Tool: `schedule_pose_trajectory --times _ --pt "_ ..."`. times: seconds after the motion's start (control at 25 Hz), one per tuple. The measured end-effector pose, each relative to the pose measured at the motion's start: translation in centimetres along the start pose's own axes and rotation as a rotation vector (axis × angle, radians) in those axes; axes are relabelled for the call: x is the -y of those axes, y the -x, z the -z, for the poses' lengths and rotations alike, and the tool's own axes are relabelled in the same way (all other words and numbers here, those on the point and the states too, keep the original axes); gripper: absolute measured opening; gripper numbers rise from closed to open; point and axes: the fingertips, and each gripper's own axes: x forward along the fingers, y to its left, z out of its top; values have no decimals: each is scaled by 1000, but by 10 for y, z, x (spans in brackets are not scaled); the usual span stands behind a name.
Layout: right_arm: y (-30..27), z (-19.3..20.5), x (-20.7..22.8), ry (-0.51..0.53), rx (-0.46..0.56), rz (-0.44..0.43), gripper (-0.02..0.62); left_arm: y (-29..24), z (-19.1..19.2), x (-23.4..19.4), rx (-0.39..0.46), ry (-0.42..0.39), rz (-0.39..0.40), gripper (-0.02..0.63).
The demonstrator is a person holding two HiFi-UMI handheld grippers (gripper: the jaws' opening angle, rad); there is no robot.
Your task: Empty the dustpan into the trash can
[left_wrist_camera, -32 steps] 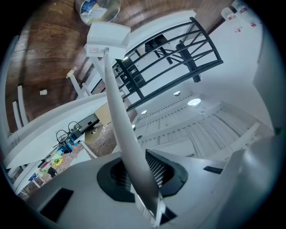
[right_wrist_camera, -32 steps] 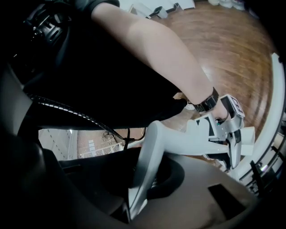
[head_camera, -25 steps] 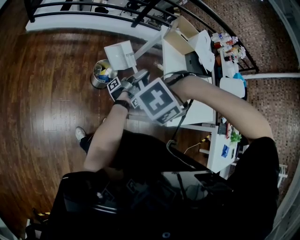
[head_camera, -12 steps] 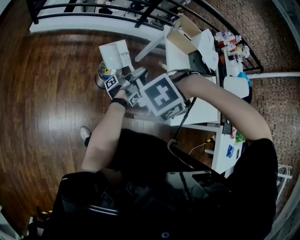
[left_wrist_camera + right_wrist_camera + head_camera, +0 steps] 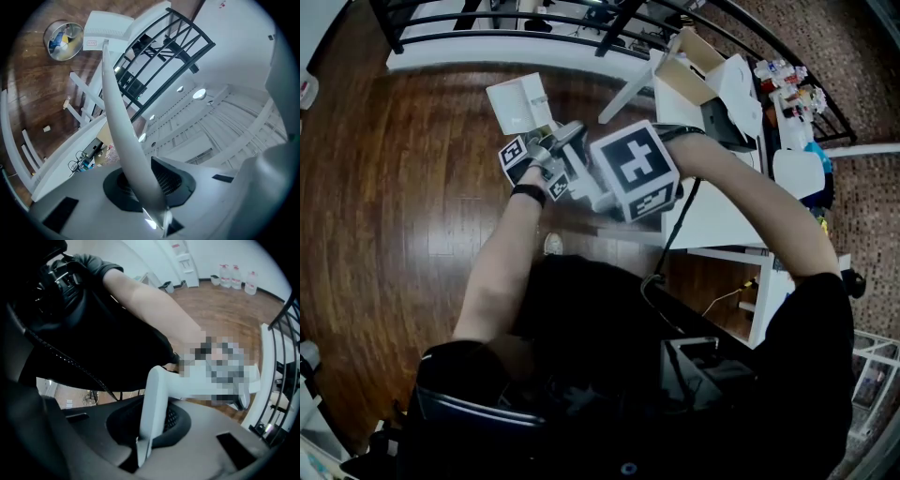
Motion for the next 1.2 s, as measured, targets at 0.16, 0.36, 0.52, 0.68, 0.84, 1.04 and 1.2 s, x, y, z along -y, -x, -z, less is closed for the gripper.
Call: schedule_pose_trajectory --times 0.16,0.36,0.52,0.68,0.84,1.04,1.2 --pt "11 -12 0 34 116 34 0 2 -2 21 2 -43 -5 32" --pt "18 -30 8 67 225 97 0 18 -15 39 24 -105 -53 43" --pt "29 -49 18 65 397 146 0 32 -29 57 53 -163 -93 58" --pt "43 -69 25 44 630 181 0 45 -43 76 75 -230 -134 66" --pt "54 -84 29 5 867 206 0 54 -52 91 91 -289 -164 69" --pt "67 -98 30 -59 1159 184 0 61 -59 106 111 -339 -170 69" --pt "85 -116 36 -155 1414 148 0 68 -67 117 127 -370 -189 76"
